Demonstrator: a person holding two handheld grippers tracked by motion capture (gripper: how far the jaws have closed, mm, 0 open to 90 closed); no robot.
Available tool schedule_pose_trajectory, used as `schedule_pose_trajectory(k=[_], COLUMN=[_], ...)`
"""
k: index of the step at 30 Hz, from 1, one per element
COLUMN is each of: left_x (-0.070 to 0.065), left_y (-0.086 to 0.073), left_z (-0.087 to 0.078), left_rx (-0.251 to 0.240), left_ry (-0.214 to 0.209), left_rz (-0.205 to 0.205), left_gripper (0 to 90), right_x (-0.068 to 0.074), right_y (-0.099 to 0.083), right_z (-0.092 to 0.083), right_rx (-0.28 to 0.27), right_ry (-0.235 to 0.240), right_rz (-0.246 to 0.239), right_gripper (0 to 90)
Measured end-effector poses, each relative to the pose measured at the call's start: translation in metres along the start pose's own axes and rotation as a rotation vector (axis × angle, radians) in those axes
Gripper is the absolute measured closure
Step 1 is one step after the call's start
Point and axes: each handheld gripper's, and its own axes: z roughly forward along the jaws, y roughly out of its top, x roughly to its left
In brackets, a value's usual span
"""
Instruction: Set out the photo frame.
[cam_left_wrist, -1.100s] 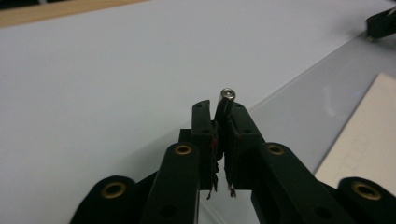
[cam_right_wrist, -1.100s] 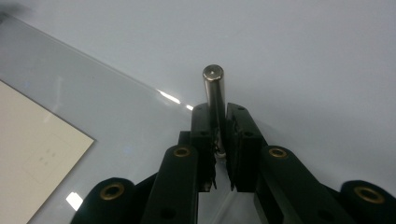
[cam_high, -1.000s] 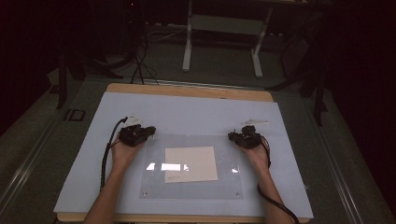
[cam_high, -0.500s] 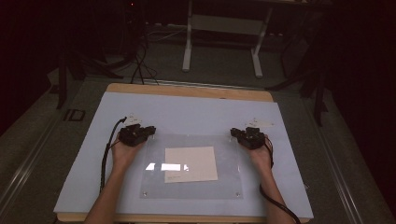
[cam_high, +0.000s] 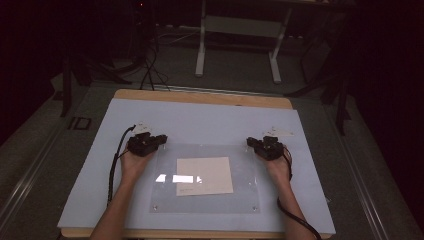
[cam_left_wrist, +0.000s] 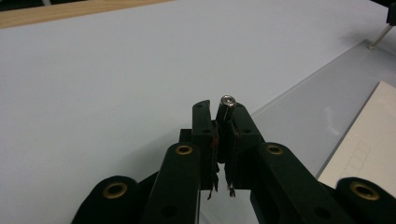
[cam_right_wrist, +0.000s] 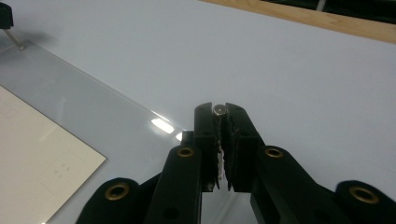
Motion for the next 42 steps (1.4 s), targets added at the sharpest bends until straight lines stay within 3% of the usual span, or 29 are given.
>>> schedule_pose_trajectory(k=[6, 15, 18, 21, 31, 42], left_x=[0.004, 0.012, 0.013, 0.013, 0.016, 0.024], left_y=[0.003, 0.007, 0.007, 0.008, 0.014, 0.019], left_z=[0.002, 0.007, 0.008, 0.008, 0.013, 0.019], left_rx=[0.017, 0.039, 0.036, 0.046, 0.079, 0.101], left_ry=[-0.022, -0.052, -0.058, -0.056, -0.052, -0.071], left_rz=[-0.019, -0.111, -0.120, -0.117, -0.171, -0.254], left_gripper=[83.9, 83.9, 84.0, 84.1, 84.7, 85.2], right_x=[0.000, -0.005, -0.006, -0.006, -0.012, -0.021], right_y=[0.005, 0.017, 0.021, 0.022, 0.027, 0.033], right_z=[0.001, 0.008, 0.009, 0.010, 0.014, 0.021], right_rx=[0.043, 0.117, 0.141, 0.151, 0.173, 0.194], right_ry=[-0.005, -0.007, -0.006, -0.004, 0.013, 0.041], right_rz=[0.053, 0.113, 0.121, 0.122, 0.152, 0.210], right_gripper=[84.3, 84.7, 84.9, 84.9, 85.1, 85.2])
